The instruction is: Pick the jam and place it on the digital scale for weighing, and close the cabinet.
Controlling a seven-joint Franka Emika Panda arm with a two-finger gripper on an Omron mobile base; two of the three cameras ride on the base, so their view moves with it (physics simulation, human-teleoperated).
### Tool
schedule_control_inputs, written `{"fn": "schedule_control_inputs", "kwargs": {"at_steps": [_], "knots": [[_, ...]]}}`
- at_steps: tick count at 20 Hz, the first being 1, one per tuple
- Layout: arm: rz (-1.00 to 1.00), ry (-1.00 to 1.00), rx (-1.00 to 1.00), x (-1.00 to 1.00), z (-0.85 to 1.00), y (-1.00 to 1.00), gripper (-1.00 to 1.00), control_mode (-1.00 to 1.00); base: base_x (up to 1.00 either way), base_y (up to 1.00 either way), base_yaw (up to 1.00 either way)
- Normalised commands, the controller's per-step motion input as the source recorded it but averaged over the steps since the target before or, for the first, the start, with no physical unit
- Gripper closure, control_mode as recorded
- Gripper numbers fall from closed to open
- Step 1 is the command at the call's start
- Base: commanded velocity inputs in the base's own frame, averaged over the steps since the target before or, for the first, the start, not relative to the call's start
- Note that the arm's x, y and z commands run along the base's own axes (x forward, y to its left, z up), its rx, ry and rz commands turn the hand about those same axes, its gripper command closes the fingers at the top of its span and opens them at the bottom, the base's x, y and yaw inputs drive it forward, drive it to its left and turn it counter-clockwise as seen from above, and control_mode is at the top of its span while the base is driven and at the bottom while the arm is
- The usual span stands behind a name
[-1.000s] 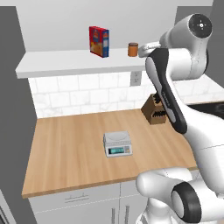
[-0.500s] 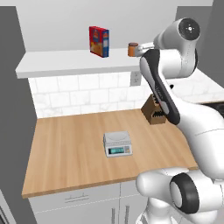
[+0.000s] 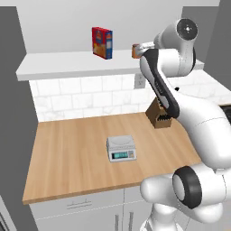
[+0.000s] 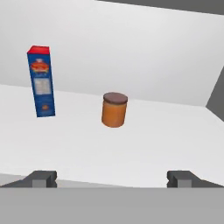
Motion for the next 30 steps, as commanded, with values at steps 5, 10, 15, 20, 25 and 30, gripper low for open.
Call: {"fn": "schedule_control_inputs", "kwargs": {"at_steps": [5,10,15,20,25,30], "knots": [[0.00,0.00,0.00,0.22,0.00,0.00,-1.00,-1.00,0.00,0.00,0.00],[0.00,0.00,0.00,0.19,0.00,0.00,-1.00,-1.00,0.00,0.00,0.00],[0.00,0.00,0.00,0.26,0.00,0.00,-1.00,-1.00,0.00,0.00,0.00],[0.00,0.00,0.00,0.30,0.00,0.00,-1.00,-1.00,0.00,0.00,0.00],[0.00,0.00,0.05,0.33,0.00,0.00,-1.00,-1.00,0.00,0.00,0.00],[0.00,0.00,0.05,0.34,0.00,0.00,-1.00,-1.00,0.00,0.00,0.00]]}}
